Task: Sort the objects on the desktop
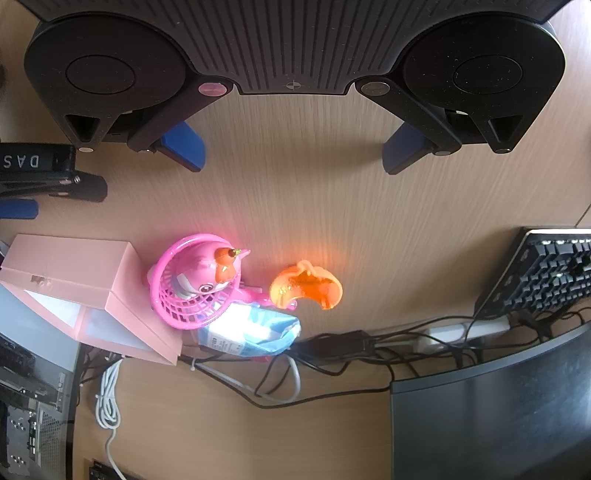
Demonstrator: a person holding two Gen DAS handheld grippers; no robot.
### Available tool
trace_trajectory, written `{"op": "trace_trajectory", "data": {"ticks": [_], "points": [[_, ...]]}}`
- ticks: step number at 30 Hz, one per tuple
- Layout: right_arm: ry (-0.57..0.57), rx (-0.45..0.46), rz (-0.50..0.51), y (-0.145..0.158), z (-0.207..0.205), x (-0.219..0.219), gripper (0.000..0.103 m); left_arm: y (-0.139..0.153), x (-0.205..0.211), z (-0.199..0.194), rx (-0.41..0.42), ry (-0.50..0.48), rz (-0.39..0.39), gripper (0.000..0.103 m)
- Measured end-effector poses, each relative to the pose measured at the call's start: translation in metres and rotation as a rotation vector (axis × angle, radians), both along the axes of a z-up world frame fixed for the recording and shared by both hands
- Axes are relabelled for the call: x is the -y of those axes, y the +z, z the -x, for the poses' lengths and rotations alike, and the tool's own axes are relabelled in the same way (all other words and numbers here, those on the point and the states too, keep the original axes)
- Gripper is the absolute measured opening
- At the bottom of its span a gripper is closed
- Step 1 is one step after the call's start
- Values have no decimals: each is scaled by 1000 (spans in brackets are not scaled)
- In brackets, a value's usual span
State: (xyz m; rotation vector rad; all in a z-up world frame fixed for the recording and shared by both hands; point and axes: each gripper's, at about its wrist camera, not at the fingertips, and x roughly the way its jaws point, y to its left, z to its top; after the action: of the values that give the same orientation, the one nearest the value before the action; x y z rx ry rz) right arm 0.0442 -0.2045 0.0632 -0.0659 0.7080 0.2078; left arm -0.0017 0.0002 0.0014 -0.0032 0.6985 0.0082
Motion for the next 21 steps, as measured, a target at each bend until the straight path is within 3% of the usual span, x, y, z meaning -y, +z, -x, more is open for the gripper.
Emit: {"op": "trace_trajectory", "data": {"ticks": [21], "points": [[31, -44, 16, 3, 11, 3, 103, 2, 0, -1, -32, -27, -8, 103]]}}
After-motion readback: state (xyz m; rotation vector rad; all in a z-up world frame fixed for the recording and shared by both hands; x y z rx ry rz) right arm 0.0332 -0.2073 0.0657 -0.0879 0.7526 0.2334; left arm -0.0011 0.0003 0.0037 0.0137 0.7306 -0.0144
